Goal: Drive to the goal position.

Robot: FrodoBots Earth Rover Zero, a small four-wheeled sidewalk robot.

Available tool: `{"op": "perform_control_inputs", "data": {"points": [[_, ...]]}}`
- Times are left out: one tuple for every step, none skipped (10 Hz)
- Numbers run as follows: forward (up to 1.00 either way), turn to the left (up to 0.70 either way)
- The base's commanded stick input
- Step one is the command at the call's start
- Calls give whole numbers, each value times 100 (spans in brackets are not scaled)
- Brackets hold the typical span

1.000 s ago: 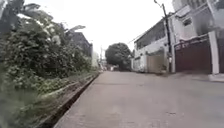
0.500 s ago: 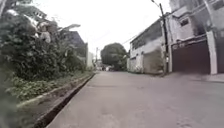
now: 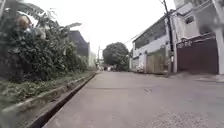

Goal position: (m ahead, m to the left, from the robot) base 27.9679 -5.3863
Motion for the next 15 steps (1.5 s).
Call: {"op": "perform_control_inputs", "data": {"points": [[70, 0], [70, 0], [70, 0], [70, 0], [70, 0], [70, 0], [70, 0], [70, 0], [70, 0], [70, 0], [70, 0], [70, 0], [70, 0], [70, 0], [70, -2]]}}
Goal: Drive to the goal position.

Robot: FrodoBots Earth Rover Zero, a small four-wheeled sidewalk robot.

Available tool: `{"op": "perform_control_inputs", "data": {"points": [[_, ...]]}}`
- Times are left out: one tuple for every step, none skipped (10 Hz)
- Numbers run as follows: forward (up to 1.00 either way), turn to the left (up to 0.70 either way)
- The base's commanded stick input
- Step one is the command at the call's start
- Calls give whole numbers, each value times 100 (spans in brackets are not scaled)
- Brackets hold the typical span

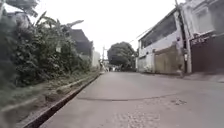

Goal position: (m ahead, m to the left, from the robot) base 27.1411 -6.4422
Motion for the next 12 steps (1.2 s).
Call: {"op": "perform_control_inputs", "data": {"points": [[70, -7], [70, -30], [70, -3], [70, -1], [70, 0], [70, 0], [70, 0], [70, 0], [70, 0], [70, 0], [70, 0], [70, 0]]}}
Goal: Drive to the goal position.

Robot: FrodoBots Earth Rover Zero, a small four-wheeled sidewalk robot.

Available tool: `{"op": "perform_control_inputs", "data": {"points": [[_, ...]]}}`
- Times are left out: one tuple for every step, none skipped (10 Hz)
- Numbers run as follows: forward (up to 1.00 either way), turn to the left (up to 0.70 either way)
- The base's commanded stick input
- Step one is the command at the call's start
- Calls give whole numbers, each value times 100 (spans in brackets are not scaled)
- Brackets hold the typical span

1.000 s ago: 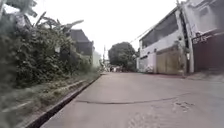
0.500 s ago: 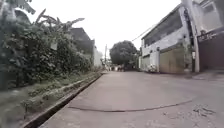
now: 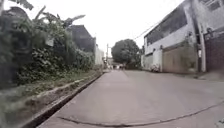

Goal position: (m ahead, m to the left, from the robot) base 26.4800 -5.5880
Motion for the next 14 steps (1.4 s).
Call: {"op": "perform_control_inputs", "data": {"points": [[70, 0], [70, 0], [70, -2], [70, -3], [70, -32], [70, -35], [70, -35], [70, -35], [70, -35], [70, -35], [70, -25], [70, -1], [70, 0], [70, 0]]}}
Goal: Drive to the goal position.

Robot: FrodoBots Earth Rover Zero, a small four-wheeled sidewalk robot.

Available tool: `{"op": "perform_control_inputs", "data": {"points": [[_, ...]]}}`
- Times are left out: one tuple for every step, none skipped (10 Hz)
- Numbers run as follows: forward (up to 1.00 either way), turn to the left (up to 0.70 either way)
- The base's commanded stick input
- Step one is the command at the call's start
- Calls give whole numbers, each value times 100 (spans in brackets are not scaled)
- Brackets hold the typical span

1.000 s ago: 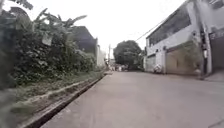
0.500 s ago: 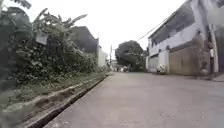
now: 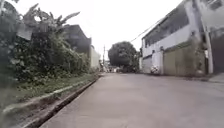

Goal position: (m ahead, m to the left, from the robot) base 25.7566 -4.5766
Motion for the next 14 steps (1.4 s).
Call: {"op": "perform_control_inputs", "data": {"points": [[70, 0], [70, 0], [70, 0], [70, 0], [70, 0], [70, 0], [70, 0], [70, 0], [70, 0], [70, 0], [70, 0], [70, 0], [70, 0], [70, 0]]}}
